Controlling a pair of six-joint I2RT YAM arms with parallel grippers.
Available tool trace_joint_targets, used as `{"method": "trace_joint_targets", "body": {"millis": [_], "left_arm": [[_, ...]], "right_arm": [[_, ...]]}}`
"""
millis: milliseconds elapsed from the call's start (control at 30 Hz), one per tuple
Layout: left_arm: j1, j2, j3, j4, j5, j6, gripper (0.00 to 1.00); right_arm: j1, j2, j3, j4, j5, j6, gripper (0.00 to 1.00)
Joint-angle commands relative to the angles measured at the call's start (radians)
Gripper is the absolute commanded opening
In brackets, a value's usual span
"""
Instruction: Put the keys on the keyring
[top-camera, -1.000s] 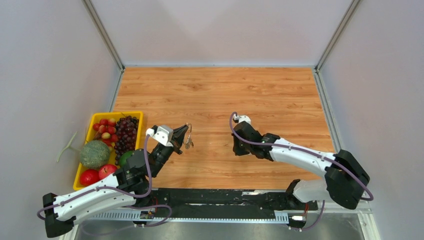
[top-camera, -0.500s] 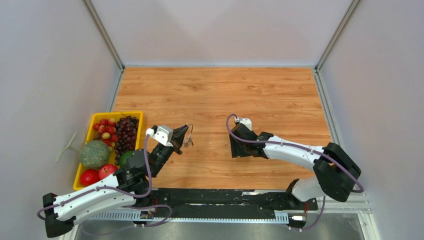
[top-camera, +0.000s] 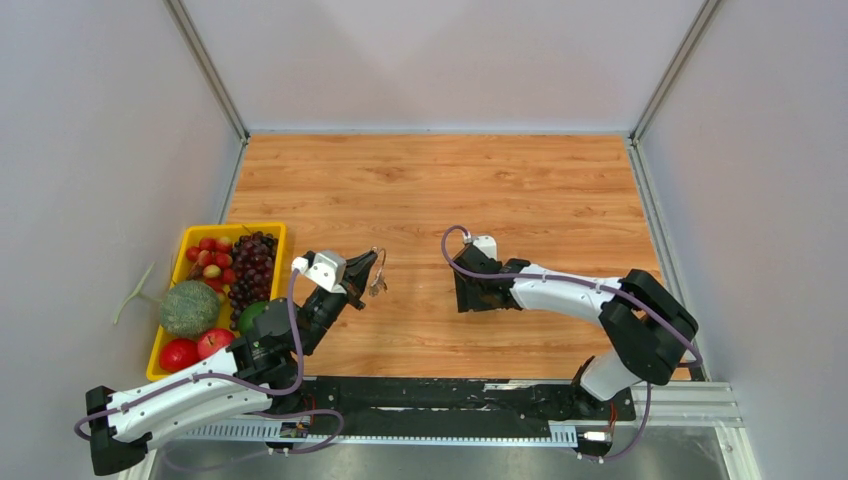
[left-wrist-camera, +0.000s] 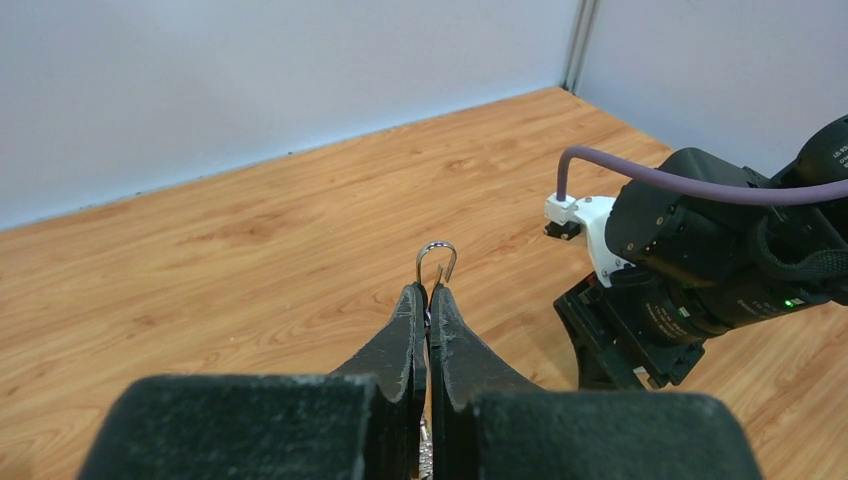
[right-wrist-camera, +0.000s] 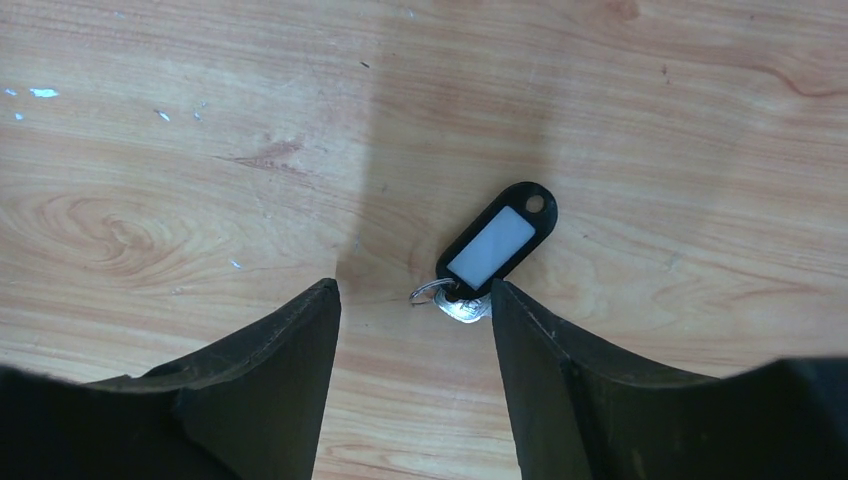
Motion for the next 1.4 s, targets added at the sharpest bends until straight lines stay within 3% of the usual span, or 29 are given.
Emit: {"method": "trace_joint_targets", "body": {"millis": [0, 100, 267, 400, 533, 600, 700, 1367], "left_arm": [[0.002, -0.008, 0.005, 0.034, 0.012, -0.016, 0.00], [0.003, -0.005, 0.005, 0.034, 0.013, -0.017, 0.00], [0.003, -0.001, 0.005, 0.035, 0.012, -0.016, 0.00], [0.003, 0.003, 0.003, 0.038, 0.011, -0.013, 0.00], [0.003, 0.011, 0.004, 0.038, 0.011, -0.013, 0.00], [0.002, 0.010, 0.003, 0.038, 0.012, -0.013, 0.00], [0.003, 0.010, 0.003, 0.038, 0.011, -0.015, 0.00], [0.003, -0.002, 0.003, 0.037, 0.013, -0.018, 0.00]], "right_arm": [[-0.004, 0.016, 0.030, 0.007, 0.028, 0.031, 0.62], [-0.004, 0.030, 0.028, 0.011, 0.023, 0.026, 0.56], [-0.004, 0.045, 0.014, 0.057, -0.010, -0.001, 0.26], [-0.001, 0.031, 0.008, 0.071, -0.027, -0.012, 0.15], [-0.001, 0.003, 0.002, 0.071, -0.032, -0.018, 0.16], [-0.002, -0.012, -0.002, 0.071, -0.034, -0.019, 0.25], [-0.001, -0.029, -0.006, 0.068, -0.041, -0.015, 0.31], [0.023, -0.121, -0.051, 0.043, -0.059, 0.103, 0.34]]}}
